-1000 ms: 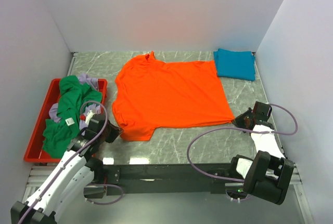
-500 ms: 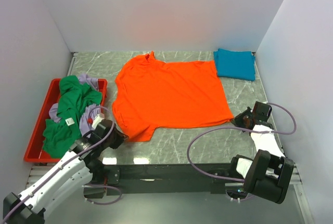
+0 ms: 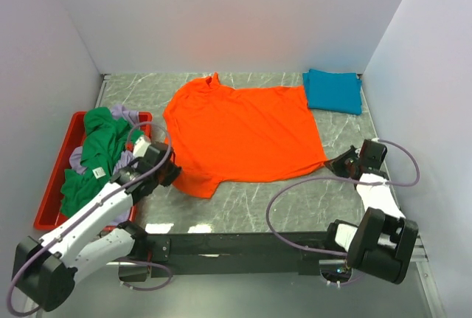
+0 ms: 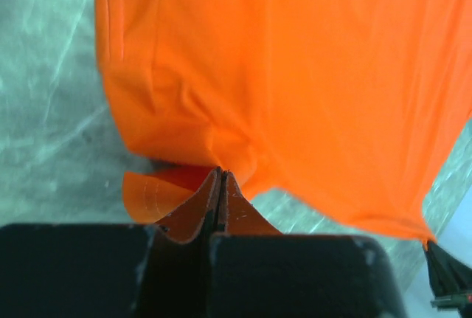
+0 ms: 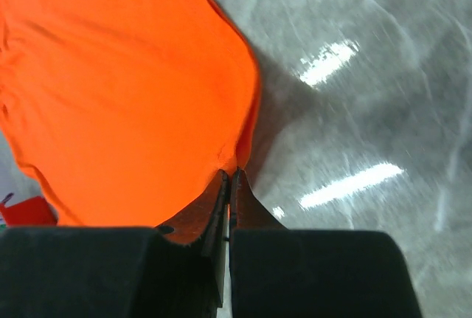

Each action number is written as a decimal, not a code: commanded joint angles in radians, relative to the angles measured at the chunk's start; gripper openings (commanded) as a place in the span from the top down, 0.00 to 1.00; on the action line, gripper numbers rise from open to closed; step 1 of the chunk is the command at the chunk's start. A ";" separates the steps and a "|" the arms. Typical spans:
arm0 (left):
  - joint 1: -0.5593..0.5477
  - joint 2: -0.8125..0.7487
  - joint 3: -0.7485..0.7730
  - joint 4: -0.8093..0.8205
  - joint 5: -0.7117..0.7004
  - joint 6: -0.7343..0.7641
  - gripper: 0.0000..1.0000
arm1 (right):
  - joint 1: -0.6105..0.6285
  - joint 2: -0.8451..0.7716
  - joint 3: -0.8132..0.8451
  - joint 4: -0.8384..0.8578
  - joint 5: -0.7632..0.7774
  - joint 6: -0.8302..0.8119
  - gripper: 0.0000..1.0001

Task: Fold and stack the t-shirts
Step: Flatten the tshirt out, then fold the tshirt

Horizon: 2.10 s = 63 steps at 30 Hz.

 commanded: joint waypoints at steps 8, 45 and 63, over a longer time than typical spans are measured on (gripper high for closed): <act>0.239 0.181 0.171 0.128 0.085 0.155 0.99 | 0.051 0.221 0.197 0.064 0.011 -0.006 1.00; 0.399 0.564 0.443 0.169 0.119 0.195 0.99 | 0.163 0.635 0.628 -0.040 0.083 -0.036 0.91; 0.413 0.431 0.352 0.162 0.142 0.230 0.39 | 0.201 0.367 0.365 0.004 0.167 -0.021 0.49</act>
